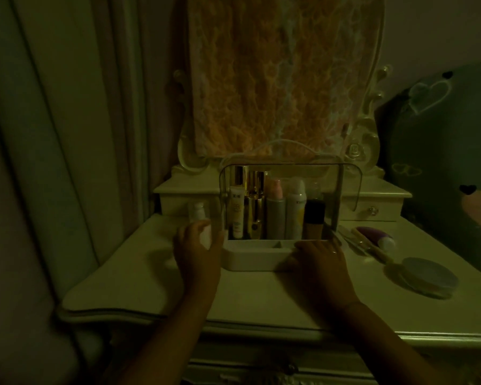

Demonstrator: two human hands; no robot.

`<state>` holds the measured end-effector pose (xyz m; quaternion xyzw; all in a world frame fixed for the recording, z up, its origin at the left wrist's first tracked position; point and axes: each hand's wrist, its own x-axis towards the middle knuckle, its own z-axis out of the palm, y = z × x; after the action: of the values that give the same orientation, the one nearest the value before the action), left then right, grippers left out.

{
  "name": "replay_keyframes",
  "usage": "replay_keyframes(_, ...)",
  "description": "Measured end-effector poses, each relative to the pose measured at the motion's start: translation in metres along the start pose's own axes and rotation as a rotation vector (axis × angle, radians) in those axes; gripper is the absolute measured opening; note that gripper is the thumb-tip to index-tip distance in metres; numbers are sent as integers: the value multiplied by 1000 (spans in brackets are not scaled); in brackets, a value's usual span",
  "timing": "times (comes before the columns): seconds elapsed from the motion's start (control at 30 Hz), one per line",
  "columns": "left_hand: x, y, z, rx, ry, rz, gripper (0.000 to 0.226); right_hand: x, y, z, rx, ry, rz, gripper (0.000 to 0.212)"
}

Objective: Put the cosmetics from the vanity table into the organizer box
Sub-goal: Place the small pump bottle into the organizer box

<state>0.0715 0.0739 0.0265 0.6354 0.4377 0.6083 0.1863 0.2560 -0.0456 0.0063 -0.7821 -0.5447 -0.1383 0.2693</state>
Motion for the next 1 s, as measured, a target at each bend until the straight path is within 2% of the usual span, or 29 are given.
replay_keyframes(0.13, 25, -18, -8, 70, 69, -201, 55, -3, -4, -3, 6, 27, -3, 40)
replay_keyframes(0.27, 42, -37, -4, -19, -88, -316, 68, -4, -5, -4, -37, 2, -5, 41)
replay_keyframes(0.43, 43, -47, 5, -151, -297, -366, 59, -4, -5, -2, -9, 50, -9, 39)
replay_keyframes(0.8, 44, -57, 7, -202, -348, -330, 46, -2, 0, 2, -6, 54, 3, 38)
replay_keyframes(1.0, 34, -57, -17, -278, -482, -354, 47, -1, 0, 5, -11, 74, 2, 36)
